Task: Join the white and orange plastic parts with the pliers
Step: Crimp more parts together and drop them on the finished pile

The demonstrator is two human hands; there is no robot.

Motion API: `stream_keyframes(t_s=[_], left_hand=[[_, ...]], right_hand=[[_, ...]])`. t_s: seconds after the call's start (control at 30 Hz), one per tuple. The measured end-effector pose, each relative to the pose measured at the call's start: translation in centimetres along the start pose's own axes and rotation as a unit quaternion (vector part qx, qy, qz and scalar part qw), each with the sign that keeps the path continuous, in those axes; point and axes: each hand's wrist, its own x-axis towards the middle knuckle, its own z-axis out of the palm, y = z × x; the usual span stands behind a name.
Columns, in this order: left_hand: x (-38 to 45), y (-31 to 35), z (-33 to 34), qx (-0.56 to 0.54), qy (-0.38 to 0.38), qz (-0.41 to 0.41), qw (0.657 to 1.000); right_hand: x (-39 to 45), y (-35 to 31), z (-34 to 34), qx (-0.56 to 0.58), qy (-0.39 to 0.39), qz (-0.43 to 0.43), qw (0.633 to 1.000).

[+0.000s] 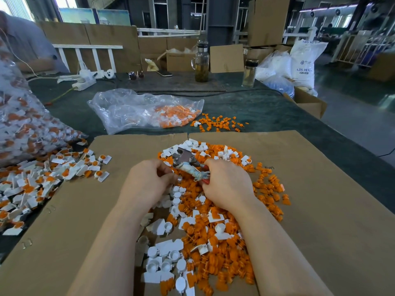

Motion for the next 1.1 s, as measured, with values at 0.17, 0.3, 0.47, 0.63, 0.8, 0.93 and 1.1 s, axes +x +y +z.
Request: stream_keyframes(t_s=[0.17, 0.3, 0.47, 0.63, 0.8, 0.93, 1.1], left_hand=[[0.0, 0.1, -0.1, -0.077, 0.027, -0.022, 0.996], [-0.1, 0.4, -0.2, -0.090, 0.024, -0.023, 0.995], [-0.4, 0.8, 0.0, -0.149, 0.020, -0.025, 0.988], [-0.8, 1.8, 0.0, -0.369, 0.000, -0.070, 0.927], [-1.2, 2.5, 0.4, -0.472, -0.031, -0.049, 0.879], [-1.3, 2.7, 0.6, -0.464, -0.009, -0.054, 0.884], [-1.4, 2.9, 0.7, -0.441, 0.018, -0.068, 0.895]], right_hand=[[-0.1, 0.2, 0.1, -0.001, -0.022, 0.008, 1.000], [-0.2, 0.2, -0.2, 0.020, -0.021, 0.000, 1.000], [0.0, -0.2, -0.9, 0.110, 0.017, 0.014, 0.994], [0.1, -0.3, -1.7, 0.222, 0.061, 0.035, 0.973], [-0.1, -0.5, -2.3, 0.318, 0.085, 0.052, 0.943], [-0.3, -0.6, -2.8, 0.385, 0.076, 0.057, 0.918], [-0.4, -0.8, -2.9, 0.387, 0.077, 0.047, 0.917]])
